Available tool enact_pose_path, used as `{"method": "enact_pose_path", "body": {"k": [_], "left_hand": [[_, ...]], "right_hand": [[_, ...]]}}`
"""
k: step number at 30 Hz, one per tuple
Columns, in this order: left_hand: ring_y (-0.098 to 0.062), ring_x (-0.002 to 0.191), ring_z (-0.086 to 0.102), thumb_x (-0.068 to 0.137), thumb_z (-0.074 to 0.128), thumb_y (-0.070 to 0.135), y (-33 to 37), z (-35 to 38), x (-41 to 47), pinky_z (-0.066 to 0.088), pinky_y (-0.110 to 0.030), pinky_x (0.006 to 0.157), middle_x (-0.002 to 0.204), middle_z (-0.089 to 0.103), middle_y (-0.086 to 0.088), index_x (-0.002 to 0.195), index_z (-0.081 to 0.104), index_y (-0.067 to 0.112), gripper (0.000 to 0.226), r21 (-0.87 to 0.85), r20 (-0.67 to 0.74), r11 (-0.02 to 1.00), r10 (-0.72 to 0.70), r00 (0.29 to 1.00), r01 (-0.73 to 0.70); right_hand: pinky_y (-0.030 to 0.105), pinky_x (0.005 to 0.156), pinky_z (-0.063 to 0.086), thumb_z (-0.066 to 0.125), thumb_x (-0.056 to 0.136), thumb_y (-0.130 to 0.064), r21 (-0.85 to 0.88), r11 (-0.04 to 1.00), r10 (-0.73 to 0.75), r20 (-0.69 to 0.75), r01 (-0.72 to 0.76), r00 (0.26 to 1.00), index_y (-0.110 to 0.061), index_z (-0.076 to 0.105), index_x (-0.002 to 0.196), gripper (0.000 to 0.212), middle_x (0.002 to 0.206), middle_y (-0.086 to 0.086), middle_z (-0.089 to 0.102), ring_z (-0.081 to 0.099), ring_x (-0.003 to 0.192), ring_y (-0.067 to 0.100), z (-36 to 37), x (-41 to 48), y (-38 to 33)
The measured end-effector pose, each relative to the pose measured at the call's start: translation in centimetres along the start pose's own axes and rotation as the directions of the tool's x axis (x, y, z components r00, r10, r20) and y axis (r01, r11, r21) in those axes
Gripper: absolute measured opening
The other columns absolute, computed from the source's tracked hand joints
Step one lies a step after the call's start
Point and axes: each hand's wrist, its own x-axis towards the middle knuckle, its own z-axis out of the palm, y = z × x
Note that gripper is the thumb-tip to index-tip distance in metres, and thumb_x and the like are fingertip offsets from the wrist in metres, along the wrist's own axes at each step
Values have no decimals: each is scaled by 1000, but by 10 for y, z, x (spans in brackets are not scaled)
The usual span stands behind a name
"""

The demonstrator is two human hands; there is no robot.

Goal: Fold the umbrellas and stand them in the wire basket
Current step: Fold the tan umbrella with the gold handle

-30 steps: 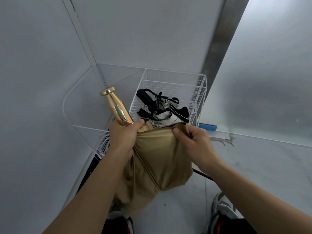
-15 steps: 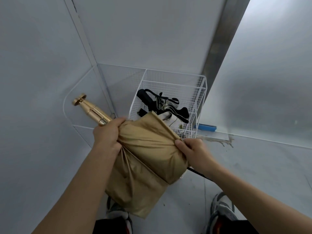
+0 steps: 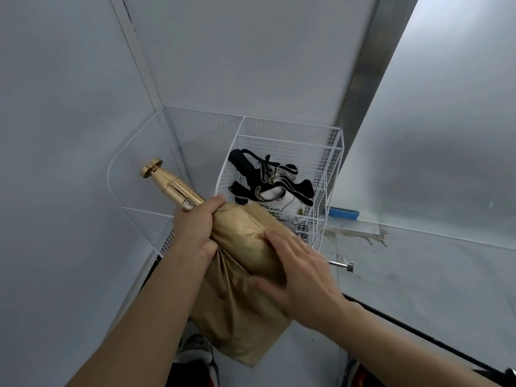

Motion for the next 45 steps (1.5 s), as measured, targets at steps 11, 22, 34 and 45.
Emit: {"method": "enact_pose_path", "body": {"k": [11, 22, 34, 45], "left_hand": [[-14, 78, 68, 64, 78, 28, 23, -5, -30, 55, -23, 69, 81, 71, -1, 101, 66, 3, 46, 155, 499, 951, 159, 852, -268], [-17, 59, 67, 82, 71, 11, 10, -3, -18, 55, -25, 57, 75, 72, -14, 91, 66, -11, 24, 264, 223, 943, 144, 964, -202], [-21, 70, 70, 77, 82, 18, 6, -9, -5, 58, -32, 66, 78, 72, -12, 90, 65, -1, 29, 347, 193, 866, 310, 931, -361], [-12, 65, 61, 73, 72, 13, 7, -5, -27, 53, -23, 65, 68, 60, -4, 71, 55, 10, 17, 141, 708, 958, 80, 702, -251]], "right_hand": [[40, 80, 58, 81, 64, -12, 492, 619, 242, 623, -613, 744, -21, 53, 98, 45, 95, 5, 62, 64, 87, 21, -29, 22, 23], [46, 102, 51, 69, 78, -32, 654, 552, 131, 545, -517, 828, -26, 63, 122, 45, 114, -3, 71, 68, 106, 16, -27, 24, 24], [33, 62, 53, 67, 90, -26, 800, 541, 353, 63, -259, 933, -14, 73, 72, 23, 66, 4, 65, 60, 62, 17, -37, 24, 21], [42, 63, 42, 67, 90, -43, 851, 449, 506, 10, -274, 863, 10, 58, 76, 56, 67, 14, 53, 46, 63, 27, -24, 45, 40]]}}
